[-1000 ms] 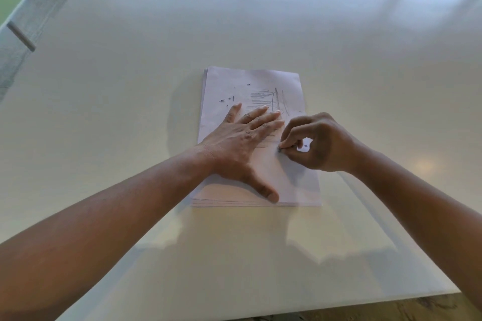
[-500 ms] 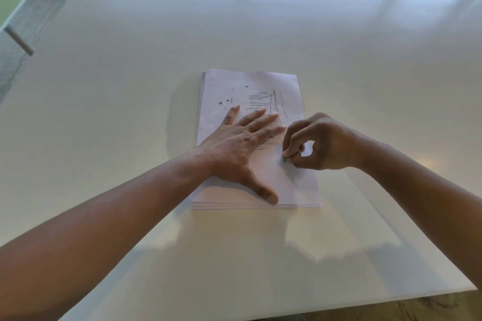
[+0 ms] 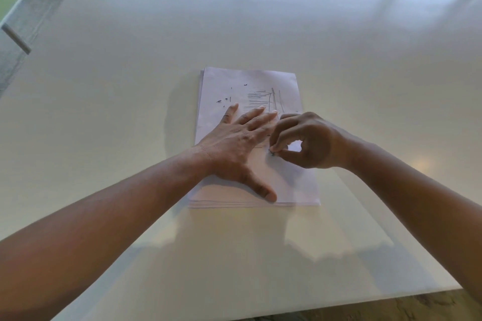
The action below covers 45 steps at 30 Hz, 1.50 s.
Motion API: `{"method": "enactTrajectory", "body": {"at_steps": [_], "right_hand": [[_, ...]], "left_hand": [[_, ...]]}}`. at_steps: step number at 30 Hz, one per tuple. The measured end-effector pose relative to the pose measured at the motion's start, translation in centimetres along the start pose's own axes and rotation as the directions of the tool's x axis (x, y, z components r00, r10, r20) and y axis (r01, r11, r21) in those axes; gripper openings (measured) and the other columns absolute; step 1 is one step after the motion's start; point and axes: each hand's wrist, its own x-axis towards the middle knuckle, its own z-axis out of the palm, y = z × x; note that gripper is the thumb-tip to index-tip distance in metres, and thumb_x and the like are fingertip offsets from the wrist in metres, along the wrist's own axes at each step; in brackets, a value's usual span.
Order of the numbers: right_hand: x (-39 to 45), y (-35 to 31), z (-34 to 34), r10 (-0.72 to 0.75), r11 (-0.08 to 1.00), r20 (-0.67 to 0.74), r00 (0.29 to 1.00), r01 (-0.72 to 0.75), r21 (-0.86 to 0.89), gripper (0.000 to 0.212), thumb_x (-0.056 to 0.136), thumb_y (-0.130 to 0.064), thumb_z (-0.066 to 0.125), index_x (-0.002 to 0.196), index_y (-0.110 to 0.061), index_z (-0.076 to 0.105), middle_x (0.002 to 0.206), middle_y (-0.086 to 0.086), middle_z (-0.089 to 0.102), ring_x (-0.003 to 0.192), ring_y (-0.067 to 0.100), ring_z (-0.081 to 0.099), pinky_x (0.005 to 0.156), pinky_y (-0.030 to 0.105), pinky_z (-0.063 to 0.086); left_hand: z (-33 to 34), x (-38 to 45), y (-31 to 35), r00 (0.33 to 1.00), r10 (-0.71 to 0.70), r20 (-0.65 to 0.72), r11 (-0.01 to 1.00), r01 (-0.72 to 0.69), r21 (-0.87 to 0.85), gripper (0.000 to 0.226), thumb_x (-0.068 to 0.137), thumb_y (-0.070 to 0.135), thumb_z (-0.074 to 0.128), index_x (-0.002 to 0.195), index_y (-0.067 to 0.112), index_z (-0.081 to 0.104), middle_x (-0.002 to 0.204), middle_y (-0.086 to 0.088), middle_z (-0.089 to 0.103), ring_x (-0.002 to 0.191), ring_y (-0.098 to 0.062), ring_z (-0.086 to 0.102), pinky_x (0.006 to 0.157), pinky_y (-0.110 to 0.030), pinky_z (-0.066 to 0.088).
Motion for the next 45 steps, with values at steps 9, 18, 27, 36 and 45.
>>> {"method": "enactTrajectory", "body": {"at_steps": [9, 18, 27, 36, 45], "right_hand": [[-1.3, 0.5, -0.5, 0.142, 0.99, -0.151, 0.978, -0.14, 0.021, 0.005, 0.081, -0.007, 0.081, 0.084, -0.009, 0.078, 0.081, -0.001, 0.071, 0.065, 0.006, 0.06, 0.065, 0.016, 0.049], [-0.3, 1.7, 0.8, 0.354, 0.935, -0.26, 0.899, -0.338, 0.105, 0.006, 0.079, -0.01, 0.081, 0.084, -0.012, 0.08, 0.083, -0.004, 0.074, 0.067, 0.014, 0.067, 0.066, 0.028, 0.057], [0.6, 2.3, 0.4, 0.401, 0.915, -0.194, 0.895, -0.383, 0.124, 0.009, 0.081, -0.007, 0.079, 0.084, -0.016, 0.079, 0.084, -0.009, 0.072, 0.07, 0.007, 0.065, 0.066, 0.018, 0.053], [2.0, 2.9, -0.2, 0.407, 0.913, -0.207, 0.89, -0.388, 0.126, 0.008, 0.082, -0.011, 0.079, 0.083, -0.019, 0.079, 0.083, -0.011, 0.072, 0.072, 0.008, 0.066, 0.066, 0.016, 0.053], [4.2, 3.7, -0.3, 0.384, 0.922, -0.194, 0.903, -0.367, 0.119, 0.005, 0.083, -0.014, 0.078, 0.085, -0.019, 0.079, 0.085, -0.011, 0.072, 0.073, 0.008, 0.066, 0.064, 0.016, 0.052]], "left_hand": [[-0.1, -0.1, -0.2, 1.0, 0.016, 0.0, 1.0, -0.016, -0.013, 0.152, 0.04, 0.11, 0.042, 0.164, 0.035, -0.005, 0.172, 0.011, -0.011, 0.155, -0.007, -0.023, 0.124, -0.055, -0.015], [-2.0, 0.4, -0.8, 0.994, -0.093, 0.065, 0.906, 0.111, -0.407, 0.111, 0.079, 0.069, 0.073, 0.164, 0.039, 0.008, 0.171, 0.017, 0.004, 0.153, -0.005, -0.022, 0.126, -0.042, -0.016], [-3.4, 2.2, -2.2, 0.961, -0.213, -0.178, 0.704, 0.024, -0.709, 0.048, 0.104, 0.016, 0.054, 0.149, 0.03, 0.051, 0.137, 0.008, 0.062, 0.131, -0.004, 0.054, 0.117, -0.022, 0.037], [-5.5, 4.9, -2.8, 0.786, -0.478, -0.391, 0.608, -0.025, -0.793, 0.013, 0.09, 0.024, 0.08, 0.103, 0.021, 0.08, 0.08, 0.016, 0.076, 0.064, -0.006, 0.074, 0.065, -0.013, 0.054], [-5.1, 7.2, -5.3, 0.762, -0.516, -0.391, 0.666, 0.07, -0.743, 0.032, 0.087, 0.06, 0.073, 0.081, 0.029, 0.077, 0.061, 0.018, 0.068, 0.055, 0.003, 0.058, 0.057, -0.015, 0.043]]}}
